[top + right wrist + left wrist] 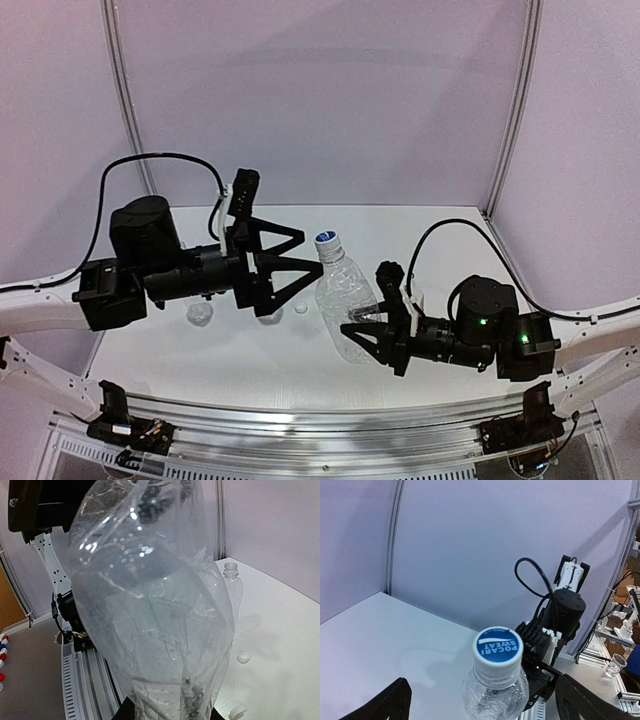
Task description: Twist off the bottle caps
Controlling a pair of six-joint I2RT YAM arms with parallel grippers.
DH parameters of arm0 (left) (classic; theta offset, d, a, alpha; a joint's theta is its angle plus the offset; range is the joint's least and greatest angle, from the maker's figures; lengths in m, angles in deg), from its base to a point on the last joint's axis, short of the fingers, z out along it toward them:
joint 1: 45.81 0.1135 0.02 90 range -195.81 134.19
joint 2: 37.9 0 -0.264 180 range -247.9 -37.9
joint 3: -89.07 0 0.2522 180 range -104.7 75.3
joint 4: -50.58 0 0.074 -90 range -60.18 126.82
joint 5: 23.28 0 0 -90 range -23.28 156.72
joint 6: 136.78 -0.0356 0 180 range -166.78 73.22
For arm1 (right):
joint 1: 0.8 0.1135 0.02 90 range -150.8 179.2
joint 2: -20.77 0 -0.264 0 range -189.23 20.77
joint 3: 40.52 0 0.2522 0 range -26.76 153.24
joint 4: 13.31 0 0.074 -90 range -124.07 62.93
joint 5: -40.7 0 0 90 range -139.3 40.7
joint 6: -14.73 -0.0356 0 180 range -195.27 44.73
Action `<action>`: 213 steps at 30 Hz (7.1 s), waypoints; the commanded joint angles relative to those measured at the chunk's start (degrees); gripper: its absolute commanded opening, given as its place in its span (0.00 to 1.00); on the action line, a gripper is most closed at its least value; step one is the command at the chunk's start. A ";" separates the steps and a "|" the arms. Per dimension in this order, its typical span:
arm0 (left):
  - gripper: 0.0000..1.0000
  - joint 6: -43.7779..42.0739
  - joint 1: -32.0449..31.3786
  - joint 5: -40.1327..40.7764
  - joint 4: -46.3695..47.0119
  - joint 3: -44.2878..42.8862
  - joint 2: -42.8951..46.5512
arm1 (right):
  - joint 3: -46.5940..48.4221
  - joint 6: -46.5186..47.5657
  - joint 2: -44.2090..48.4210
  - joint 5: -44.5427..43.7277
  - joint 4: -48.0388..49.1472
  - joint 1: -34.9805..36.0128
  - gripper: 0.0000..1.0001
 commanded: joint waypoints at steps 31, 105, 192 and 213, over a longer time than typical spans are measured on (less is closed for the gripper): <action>0.48 -4.79 2.34 -18.37 4.70 1.75 2.55 | 2.62 2.93 -4.02 17.80 2.66 -0.06 0.28; 0.79 -7.85 0.17 -8.75 2.68 1.73 3.02 | 3.07 0.32 -3.92 11.69 2.18 -0.09 0.28; 0.85 4.31 14.51 4.99 -8.23 -7.28 -18.13 | -3.04 -12.30 3.13 -13.10 -2.87 -11.81 0.29; 0.81 2.62 7.59 -13.46 -2.91 -2.63 0.43 | -0.20 -2.31 -3.95 18.11 6.22 -7.60 0.32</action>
